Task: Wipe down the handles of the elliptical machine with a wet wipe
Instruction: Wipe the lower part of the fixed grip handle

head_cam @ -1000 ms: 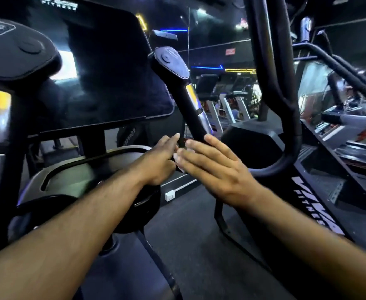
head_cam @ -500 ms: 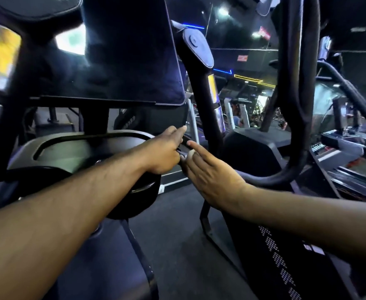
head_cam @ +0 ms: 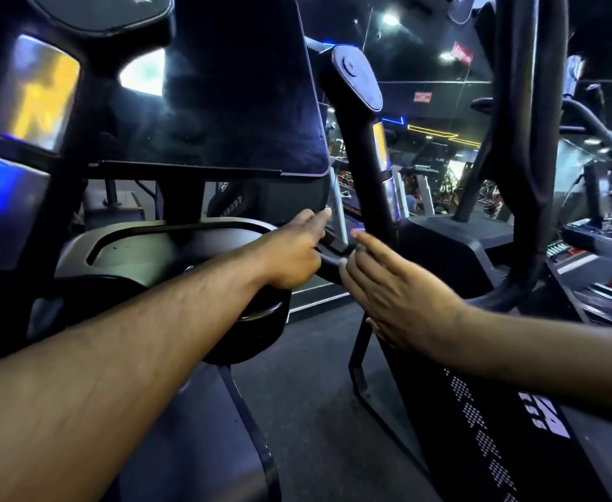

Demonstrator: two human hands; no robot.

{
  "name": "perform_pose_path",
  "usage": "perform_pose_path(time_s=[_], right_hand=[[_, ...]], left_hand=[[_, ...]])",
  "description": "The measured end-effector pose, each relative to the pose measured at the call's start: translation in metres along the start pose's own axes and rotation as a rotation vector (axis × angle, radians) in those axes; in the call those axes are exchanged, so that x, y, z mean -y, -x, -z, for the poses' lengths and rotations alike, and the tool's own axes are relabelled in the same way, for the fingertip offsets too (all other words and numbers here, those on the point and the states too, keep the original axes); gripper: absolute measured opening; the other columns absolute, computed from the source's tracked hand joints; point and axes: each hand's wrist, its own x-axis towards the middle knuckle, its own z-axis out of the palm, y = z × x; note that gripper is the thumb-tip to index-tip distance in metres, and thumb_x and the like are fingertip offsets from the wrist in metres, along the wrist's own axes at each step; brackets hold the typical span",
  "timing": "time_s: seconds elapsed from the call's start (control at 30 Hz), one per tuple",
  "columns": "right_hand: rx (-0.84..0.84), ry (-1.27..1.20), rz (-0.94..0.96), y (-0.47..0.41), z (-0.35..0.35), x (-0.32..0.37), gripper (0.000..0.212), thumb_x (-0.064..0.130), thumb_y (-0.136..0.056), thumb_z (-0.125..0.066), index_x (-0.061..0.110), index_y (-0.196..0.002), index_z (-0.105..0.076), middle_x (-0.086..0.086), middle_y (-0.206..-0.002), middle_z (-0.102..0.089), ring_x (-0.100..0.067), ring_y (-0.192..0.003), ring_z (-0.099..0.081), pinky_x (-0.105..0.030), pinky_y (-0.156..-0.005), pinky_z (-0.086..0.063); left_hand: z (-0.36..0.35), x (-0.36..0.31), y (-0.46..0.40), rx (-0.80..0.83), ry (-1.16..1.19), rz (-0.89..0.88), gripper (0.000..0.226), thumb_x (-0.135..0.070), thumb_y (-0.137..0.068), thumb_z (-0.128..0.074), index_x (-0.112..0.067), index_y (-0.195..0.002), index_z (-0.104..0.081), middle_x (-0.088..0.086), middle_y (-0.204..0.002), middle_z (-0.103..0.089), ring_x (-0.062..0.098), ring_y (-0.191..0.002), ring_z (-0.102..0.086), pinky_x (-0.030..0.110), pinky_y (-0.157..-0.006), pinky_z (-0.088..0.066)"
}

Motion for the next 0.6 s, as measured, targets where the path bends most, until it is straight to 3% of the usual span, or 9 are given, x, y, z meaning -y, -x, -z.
perform_pose_path(time_s=[0.1,0.23,0.4,0.5,0.6], right_hand=[[0.070,-0.074,-0.071,-0.012,-0.004,0.028,0.090,0.046,-0.101,-0.025,-0.025,-0.146,0.007,-0.038,-0.149,-0.022,-0.051,-0.142,-0.025,-0.069,-0.113,0.019],[0.131,-0.201,-0.198,-0.041,0.001,0.048,0.092,0.044,-0.101,-0.023,-0.027,-0.139,0.021,-0.043,-0.153,-0.015,-0.056,-0.145,-0.016,-0.063,-0.122,0.001],[0.245,-0.288,-0.325,-0.059,0.020,0.063,0.089,0.044,-0.102,-0.024,-0.023,-0.145,0.017,-0.050,-0.150,0.017,-0.062,-0.144,0.014,-0.065,-0.119,0.009],[0.249,-0.319,-0.360,-0.058,0.025,0.065,0.078,0.031,-0.101,-0.018,-0.023,-0.144,0.019,-0.048,-0.151,0.017,-0.061,-0.144,0.015,-0.062,-0.120,0.013],[0.236,-0.336,-0.317,-0.056,0.024,0.061,0.068,0.021,-0.100,-0.010,-0.022,-0.145,0.018,-0.045,-0.155,0.014,-0.057,-0.147,0.011,-0.059,-0.123,0.007]], left_hand=[[0.005,-0.002,0.001,-0.057,0.097,0.018,0.076,0.006,-0.094,-0.037,-0.014,-0.165,-0.019,0.008,-0.143,-0.044,0.024,-0.135,-0.048,0.036,-0.116,-0.036],[0.008,-0.002,0.003,-0.102,0.218,0.029,0.075,0.004,-0.097,-0.036,-0.017,-0.166,-0.018,0.008,-0.141,-0.045,0.022,-0.132,-0.050,0.035,-0.115,-0.039],[0.010,-0.002,0.002,-0.128,0.291,0.036,0.070,-0.011,-0.102,-0.040,-0.026,-0.167,-0.017,-0.002,-0.134,-0.045,0.016,-0.127,-0.050,0.034,-0.114,-0.039],[0.009,-0.003,0.003,-0.122,0.273,0.029,0.067,-0.017,-0.104,-0.040,-0.026,-0.167,-0.017,-0.003,-0.134,-0.046,0.014,-0.123,-0.049,0.032,-0.110,-0.038],[0.009,-0.001,0.002,-0.109,0.243,0.031,0.066,-0.019,-0.105,-0.040,-0.026,-0.167,-0.016,-0.001,-0.136,-0.045,0.013,-0.122,-0.048,0.031,-0.107,-0.037]])
